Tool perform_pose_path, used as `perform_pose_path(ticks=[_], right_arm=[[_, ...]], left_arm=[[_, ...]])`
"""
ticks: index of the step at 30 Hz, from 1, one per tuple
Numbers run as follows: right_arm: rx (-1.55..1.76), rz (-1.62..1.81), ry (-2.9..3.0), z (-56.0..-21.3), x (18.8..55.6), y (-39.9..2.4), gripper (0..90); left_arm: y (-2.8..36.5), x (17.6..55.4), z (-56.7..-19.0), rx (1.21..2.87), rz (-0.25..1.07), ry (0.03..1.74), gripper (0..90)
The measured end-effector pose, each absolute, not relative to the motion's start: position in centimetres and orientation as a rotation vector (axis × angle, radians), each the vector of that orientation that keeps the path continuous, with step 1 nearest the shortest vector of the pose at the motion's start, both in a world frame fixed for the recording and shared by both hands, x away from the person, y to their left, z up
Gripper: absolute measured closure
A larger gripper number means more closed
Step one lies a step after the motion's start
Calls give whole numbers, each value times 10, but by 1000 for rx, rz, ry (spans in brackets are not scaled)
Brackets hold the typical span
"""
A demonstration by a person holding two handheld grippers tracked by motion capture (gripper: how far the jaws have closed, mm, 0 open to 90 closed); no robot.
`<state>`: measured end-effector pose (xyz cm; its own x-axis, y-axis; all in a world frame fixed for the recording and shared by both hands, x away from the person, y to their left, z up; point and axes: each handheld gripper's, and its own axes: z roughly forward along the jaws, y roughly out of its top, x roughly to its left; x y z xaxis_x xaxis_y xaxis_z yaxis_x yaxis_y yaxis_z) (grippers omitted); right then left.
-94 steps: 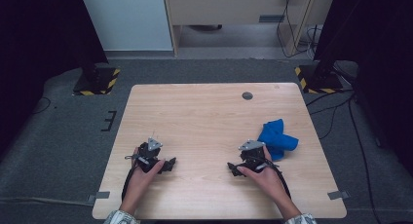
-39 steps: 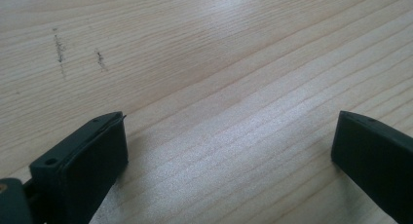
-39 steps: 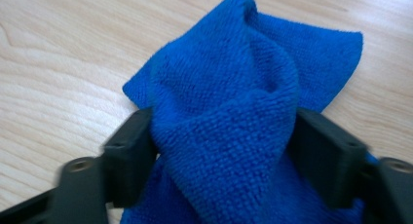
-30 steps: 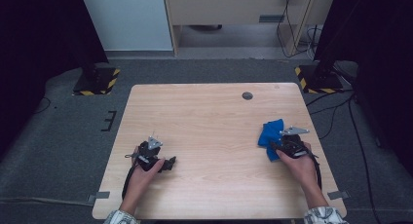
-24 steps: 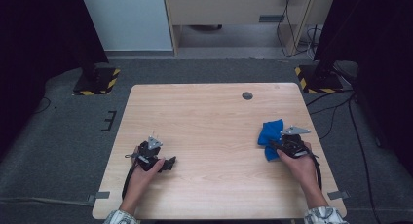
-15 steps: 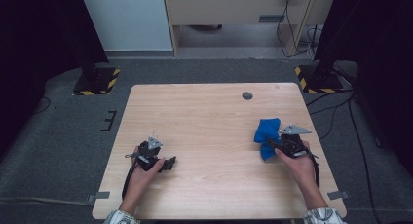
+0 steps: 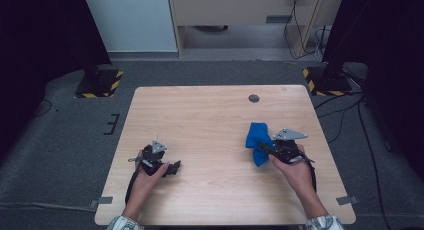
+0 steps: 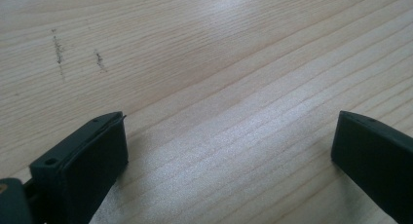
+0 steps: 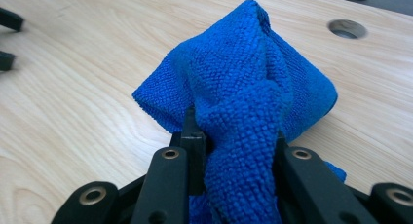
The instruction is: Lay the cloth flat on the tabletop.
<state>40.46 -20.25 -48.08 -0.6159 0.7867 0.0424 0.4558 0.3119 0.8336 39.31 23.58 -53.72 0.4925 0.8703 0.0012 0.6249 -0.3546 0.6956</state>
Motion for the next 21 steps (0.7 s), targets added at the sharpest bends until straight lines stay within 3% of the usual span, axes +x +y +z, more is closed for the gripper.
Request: perform_pose_path(ticks=[21], right_arm=[[935,1222,2377,-489,396,-132,718]], left_arm=[[235,392,-537,2094,502,1229,0]])
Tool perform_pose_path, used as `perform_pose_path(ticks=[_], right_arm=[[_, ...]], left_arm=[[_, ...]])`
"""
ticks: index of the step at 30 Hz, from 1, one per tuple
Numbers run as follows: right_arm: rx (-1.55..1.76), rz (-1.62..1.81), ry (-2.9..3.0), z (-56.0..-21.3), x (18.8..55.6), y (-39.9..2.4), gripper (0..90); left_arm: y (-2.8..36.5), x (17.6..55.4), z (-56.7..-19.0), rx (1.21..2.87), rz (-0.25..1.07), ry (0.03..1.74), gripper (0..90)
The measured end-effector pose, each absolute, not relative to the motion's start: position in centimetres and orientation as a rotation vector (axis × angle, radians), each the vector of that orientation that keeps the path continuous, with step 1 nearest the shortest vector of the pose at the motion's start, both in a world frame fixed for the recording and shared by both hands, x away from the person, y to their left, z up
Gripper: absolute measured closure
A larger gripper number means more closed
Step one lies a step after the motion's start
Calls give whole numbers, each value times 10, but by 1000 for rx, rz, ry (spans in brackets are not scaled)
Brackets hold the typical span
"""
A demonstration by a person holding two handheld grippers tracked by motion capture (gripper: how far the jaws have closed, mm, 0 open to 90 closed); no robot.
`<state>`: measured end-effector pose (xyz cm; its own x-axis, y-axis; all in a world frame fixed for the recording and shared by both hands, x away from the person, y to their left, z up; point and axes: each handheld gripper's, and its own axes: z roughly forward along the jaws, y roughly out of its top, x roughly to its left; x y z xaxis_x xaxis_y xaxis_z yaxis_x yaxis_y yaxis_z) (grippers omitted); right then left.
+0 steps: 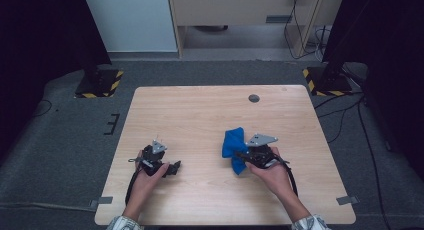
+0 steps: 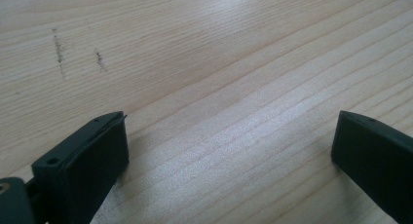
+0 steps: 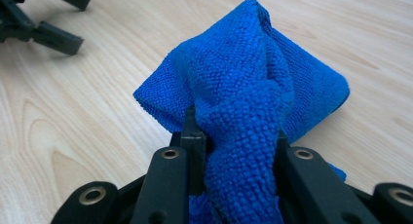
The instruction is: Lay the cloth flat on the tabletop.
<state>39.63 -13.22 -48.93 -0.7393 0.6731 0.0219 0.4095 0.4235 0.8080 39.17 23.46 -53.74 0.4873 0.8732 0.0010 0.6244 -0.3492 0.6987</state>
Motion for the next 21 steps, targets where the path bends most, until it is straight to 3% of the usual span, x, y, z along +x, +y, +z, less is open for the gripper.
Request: perform_pose_path(ticks=[21], right_arm=[[797,1142,2515,-513,384,-90,685]], left_arm=[[230,389,-537,2100,500,1220,0]])
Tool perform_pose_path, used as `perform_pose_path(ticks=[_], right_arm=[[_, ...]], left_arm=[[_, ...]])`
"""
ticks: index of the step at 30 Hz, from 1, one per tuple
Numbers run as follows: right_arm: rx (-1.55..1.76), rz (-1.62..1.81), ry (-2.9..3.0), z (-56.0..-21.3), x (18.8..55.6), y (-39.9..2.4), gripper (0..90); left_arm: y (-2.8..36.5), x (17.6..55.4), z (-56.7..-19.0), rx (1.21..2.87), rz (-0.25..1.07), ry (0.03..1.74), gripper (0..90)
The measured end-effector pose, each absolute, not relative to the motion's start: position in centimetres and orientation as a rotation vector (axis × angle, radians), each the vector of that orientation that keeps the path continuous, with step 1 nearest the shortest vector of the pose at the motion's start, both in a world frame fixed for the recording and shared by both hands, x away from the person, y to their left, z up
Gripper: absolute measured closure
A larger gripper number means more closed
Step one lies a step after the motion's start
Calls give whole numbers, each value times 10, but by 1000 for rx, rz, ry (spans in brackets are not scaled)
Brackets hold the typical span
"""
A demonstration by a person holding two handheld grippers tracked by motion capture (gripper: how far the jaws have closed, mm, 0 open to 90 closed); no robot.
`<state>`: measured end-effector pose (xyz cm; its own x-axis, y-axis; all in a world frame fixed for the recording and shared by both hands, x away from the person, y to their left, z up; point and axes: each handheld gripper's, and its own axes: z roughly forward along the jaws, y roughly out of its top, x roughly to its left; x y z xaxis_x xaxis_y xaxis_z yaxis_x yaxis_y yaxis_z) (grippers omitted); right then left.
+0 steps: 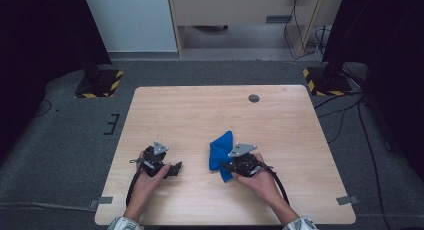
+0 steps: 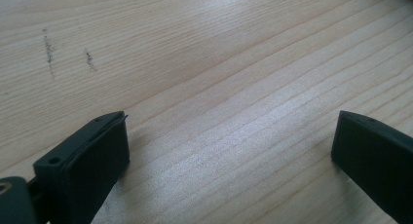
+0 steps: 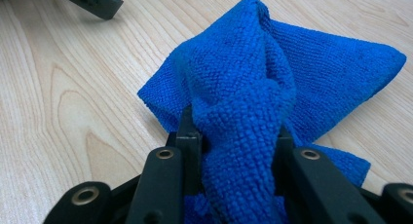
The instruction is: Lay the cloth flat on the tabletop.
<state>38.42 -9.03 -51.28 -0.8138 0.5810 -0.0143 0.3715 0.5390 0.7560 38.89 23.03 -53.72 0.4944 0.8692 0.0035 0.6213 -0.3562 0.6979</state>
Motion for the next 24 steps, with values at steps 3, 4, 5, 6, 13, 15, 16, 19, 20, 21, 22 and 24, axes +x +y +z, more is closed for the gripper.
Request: perform_pose_path(ticks=[3,4,5,6,13,15,16,19,20,21,22,24], right_arm=[[794,1143,2520,-513,383,-89,676],[792,1144,2522,-513,383,-88,674],[785,1149,2526,-514,382,-88,672],[775,1154,2531,-514,381,-86,667],[751,1148,2526,-513,376,-80,528],[762,1144,2510,-512,376,-80,465],[763,1146,2504,-511,375,-81,434],[776,1150,2486,-507,374,-82,344],[782,1153,2484,-506,374,-82,315],[782,1155,2479,-504,374,-83,291],[786,1163,2466,-502,373,-83,266],[800,1180,2443,-497,372,-86,230]], left_arm=[[230,389,-537,2103,501,1215,0],[229,389,-537,2104,501,1215,0],[228,389,-537,2101,501,1213,0],[228,388,-537,2101,500,1212,4],[222,388,-535,2127,491,1184,35],[220,387,-534,2131,493,1175,40],[220,387,-534,2130,491,1171,41],[219,387,-531,2121,495,1153,41],[219,386,-531,2113,496,1152,42],[218,386,-530,2111,496,1148,42],[218,387,-529,2105,494,1147,41],[217,387,-528,2095,498,1146,43]])
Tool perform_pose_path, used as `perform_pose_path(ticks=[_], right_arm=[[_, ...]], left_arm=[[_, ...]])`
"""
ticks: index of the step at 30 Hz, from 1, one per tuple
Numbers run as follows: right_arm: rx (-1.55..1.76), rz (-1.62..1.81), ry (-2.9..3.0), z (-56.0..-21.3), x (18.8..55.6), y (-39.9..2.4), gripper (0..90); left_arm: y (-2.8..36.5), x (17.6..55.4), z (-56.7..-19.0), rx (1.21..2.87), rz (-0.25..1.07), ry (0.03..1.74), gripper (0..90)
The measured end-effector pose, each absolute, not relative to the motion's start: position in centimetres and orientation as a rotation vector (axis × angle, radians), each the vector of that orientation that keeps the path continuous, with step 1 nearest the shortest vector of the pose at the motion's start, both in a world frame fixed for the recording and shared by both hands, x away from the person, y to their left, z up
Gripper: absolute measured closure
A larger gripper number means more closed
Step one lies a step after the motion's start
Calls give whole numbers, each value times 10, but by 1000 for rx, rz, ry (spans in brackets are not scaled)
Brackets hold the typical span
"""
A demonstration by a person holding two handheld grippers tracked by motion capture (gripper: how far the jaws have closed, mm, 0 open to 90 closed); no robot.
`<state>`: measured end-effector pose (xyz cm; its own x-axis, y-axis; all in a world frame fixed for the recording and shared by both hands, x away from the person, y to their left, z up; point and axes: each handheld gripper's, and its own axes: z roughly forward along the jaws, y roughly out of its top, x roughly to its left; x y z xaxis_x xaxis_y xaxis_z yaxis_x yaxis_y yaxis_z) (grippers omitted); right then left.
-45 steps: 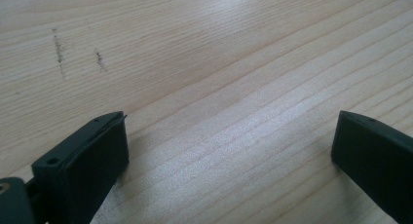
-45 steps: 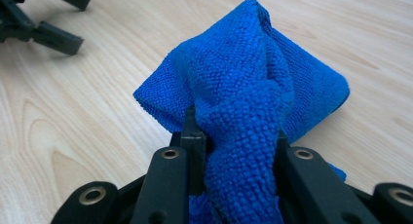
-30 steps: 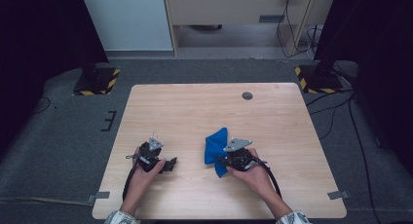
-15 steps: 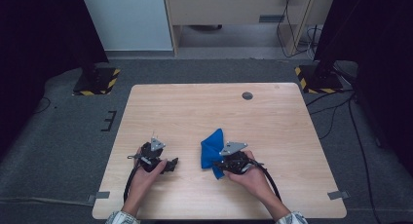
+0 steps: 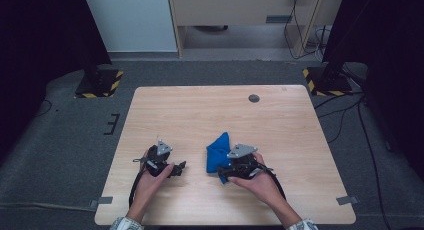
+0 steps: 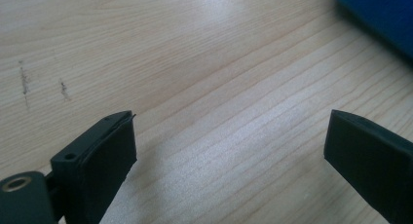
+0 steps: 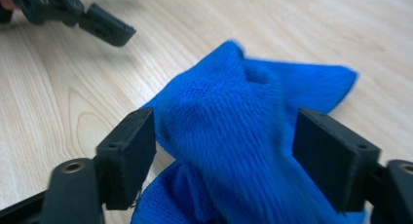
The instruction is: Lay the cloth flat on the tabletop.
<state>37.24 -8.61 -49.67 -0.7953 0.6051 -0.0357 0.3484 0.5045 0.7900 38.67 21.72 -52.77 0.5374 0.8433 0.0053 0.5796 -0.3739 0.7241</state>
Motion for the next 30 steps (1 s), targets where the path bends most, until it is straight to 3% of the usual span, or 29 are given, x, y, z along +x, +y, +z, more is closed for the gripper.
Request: perform_pose_path(ticks=[4,9,30], right_arm=[[821,1206,2420,-488,371,-93,214],[834,1235,2407,-482,370,-102,262],[912,1277,2328,-470,379,-130,664]], left_arm=[[217,387,-526,2081,498,1144,48],[217,386,-524,2068,494,1144,58],[197,401,-496,2021,455,1045,172]])
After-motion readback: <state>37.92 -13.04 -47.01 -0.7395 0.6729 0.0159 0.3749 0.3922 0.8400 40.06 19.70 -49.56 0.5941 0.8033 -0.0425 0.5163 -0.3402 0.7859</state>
